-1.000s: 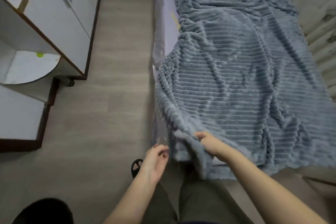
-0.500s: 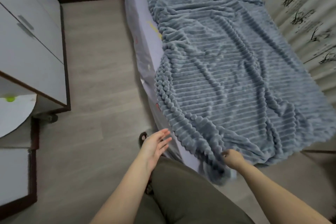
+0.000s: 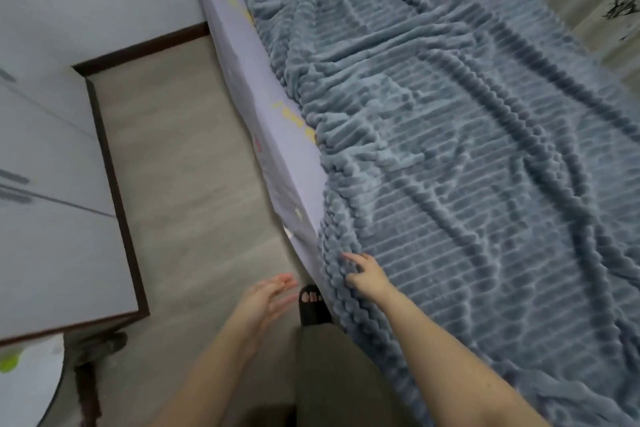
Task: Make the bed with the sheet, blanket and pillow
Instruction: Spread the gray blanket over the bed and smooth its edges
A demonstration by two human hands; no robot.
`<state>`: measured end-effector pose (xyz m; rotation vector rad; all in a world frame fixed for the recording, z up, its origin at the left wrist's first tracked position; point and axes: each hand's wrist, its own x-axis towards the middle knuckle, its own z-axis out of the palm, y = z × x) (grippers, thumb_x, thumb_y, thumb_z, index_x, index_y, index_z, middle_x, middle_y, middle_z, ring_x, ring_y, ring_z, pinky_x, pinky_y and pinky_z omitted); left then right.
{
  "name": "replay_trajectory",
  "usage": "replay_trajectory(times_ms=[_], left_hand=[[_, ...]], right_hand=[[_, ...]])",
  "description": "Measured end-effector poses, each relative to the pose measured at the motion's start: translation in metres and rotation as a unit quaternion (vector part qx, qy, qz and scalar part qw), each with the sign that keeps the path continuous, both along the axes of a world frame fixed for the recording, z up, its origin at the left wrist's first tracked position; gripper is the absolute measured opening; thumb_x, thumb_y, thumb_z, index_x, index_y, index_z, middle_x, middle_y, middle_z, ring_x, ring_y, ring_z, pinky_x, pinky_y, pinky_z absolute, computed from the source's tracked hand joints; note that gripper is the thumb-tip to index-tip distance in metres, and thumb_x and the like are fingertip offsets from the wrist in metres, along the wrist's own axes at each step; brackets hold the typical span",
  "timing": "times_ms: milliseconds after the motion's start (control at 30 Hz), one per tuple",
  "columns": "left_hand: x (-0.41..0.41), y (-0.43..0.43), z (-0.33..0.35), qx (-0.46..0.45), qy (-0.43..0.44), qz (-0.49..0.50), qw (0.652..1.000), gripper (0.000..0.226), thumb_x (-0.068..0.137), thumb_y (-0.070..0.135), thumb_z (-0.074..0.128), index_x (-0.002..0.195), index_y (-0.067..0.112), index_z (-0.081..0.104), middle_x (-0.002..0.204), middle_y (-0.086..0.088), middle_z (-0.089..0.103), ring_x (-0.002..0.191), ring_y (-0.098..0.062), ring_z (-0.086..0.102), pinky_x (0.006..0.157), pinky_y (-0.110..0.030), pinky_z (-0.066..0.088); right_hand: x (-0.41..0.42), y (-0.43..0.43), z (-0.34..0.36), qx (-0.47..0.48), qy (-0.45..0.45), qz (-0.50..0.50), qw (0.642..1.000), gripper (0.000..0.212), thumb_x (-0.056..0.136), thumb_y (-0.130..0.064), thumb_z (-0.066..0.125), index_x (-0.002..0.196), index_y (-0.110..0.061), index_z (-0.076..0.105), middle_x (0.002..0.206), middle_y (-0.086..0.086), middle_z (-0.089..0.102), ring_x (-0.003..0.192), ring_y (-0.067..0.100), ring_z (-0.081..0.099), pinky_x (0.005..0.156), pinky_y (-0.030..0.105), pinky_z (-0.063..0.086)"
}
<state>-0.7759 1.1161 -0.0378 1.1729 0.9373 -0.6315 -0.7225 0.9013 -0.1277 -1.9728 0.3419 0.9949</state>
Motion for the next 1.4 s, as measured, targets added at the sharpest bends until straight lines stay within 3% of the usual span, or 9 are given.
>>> replay_trajectory(times_ms=[200, 400, 500, 567, 700, 800, 900, 1167, 1400], left_hand=[[0.122, 0.033, -0.017, 0.0, -0.007, -0.058, 0.998, 0.021, 0.098, 0.013, 0.045, 0.104, 0.016, 0.065, 0.107, 0.0, 0.071, 0.1, -0.017, 0.066, 0.085, -0.03, 0.046], [0.226, 0.075, -0.052, -0.023, -0.001, -0.1, 0.995, 0.023, 0.098, 0.017, 0.047, 0.106, 0.02, 0.068, 0.108, 0.003, 0.074, 0.099, -0.013, 0.069, 0.085, -0.03, 0.048], [0.273, 0.101, -0.053, -0.039, 0.01, -0.122, 0.992, 0.022, 0.099, 0.017, 0.045, 0.105, 0.02, 0.066, 0.111, 0.001, 0.072, 0.098, -0.013, 0.068, 0.081, -0.029, 0.048], [0.306, 0.125, -0.046, -0.038, 0.004, -0.156, 0.987, 0.021, 0.098, 0.017, 0.047, 0.107, 0.019, 0.066, 0.114, -0.001, 0.07, 0.101, -0.016, 0.067, 0.089, -0.033, 0.048], [0.376, 0.185, -0.022, 0.017, -0.018, -0.221, 0.975, 0.019, 0.097, 0.014, 0.051, 0.111, 0.013, 0.064, 0.113, -0.004, 0.069, 0.098, -0.018, 0.065, 0.099, -0.034, 0.043], [0.426, 0.235, -0.01, 0.048, -0.037, -0.242, 0.968, 0.019, 0.097, 0.012, 0.05, 0.112, 0.01, 0.062, 0.113, -0.007, 0.067, 0.102, -0.022, 0.063, 0.089, -0.03, 0.045], [0.473, 0.276, -0.008, 0.081, -0.042, -0.258, 0.962, 0.02, 0.098, 0.013, 0.049, 0.111, 0.012, 0.064, 0.115, -0.006, 0.068, 0.109, -0.024, 0.062, 0.102, -0.038, 0.041], [0.617, 0.305, -0.025, 0.118, -0.048, -0.317, 0.94, 0.016, 0.098, 0.011, 0.048, 0.105, 0.014, 0.063, 0.115, -0.007, 0.067, 0.108, -0.025, 0.063, 0.1, -0.039, 0.041], [0.77, 0.305, -0.045, 0.149, -0.047, -0.384, 0.91, 0.018, 0.096, 0.013, 0.052, 0.111, 0.012, 0.062, 0.115, -0.005, 0.066, 0.106, -0.024, 0.063, 0.094, -0.037, 0.041]], right_hand=[[0.1, 0.042, -0.044, -0.08, 0.036, 0.005, 0.996, 0.049, 0.092, -0.019, 0.055, 0.137, -0.037, 0.05, 0.161, 0.006, -0.003, 0.142, 0.037, 0.024, 0.115, 0.042, 0.031], [0.132, 0.049, -0.068, -0.087, 0.064, -0.055, 0.993, 0.036, 0.093, -0.02, 0.061, 0.126, -0.006, 0.055, 0.124, 0.009, 0.059, 0.115, 0.025, 0.056, 0.096, 0.031, 0.044], [0.133, 0.036, -0.064, -0.045, 0.104, -0.115, 0.987, 0.006, 0.086, -0.016, 0.072, 0.088, -0.011, 0.069, 0.088, 0.003, 0.066, 0.079, 0.01, 0.062, 0.076, 0.021, 0.049], [0.14, 0.026, -0.052, -0.045, 0.18, -0.039, 0.982, 0.023, 0.084, -0.021, 0.072, 0.062, -0.026, 0.066, 0.065, -0.007, 0.063, 0.06, 0.004, 0.055, 0.059, 0.014, 0.044], [0.182, 0.043, -0.036, -0.199, 0.315, 0.139, 0.918, 0.014, 0.094, -0.021, 0.055, 0.081, -0.023, 0.056, 0.087, -0.003, 0.056, 0.082, 0.016, 0.056, 0.08, 0.028, 0.051], [0.256, 0.102, -0.035, -0.281, 0.188, 0.004, 0.941, 0.019, 0.099, -0.02, 0.044, 0.1, -0.01, 0.061, 0.097, 0.011, 0.063, 0.089, 0.027, 0.059, 0.091, 0.04, 0.048], [0.341, 0.185, -0.026, -0.142, 0.073, -0.23, 0.96, 0.018, 0.098, -0.013, 0.046, 0.111, -0.01, 0.058, 0.098, 0.009, 0.059, 0.083, 0.026, 0.054, 0.079, 0.04, 0.046], [0.495, 0.292, -0.044, 0.268, 0.11, -0.666, 0.688, 0.041, 0.103, -0.017, 0.042, 0.141, -0.003, 0.039, 0.142, 0.013, 0.049, 0.12, 0.03, 0.055, 0.078, 0.036, 0.052], [0.559, 0.259, -0.086, 0.28, 0.07, -0.838, 0.463, 0.041, 0.1, -0.016, 0.048, 0.141, -0.013, 0.045, 0.139, 0.005, 0.051, 0.13, 0.025, 0.047, 0.104, 0.035, 0.041]])
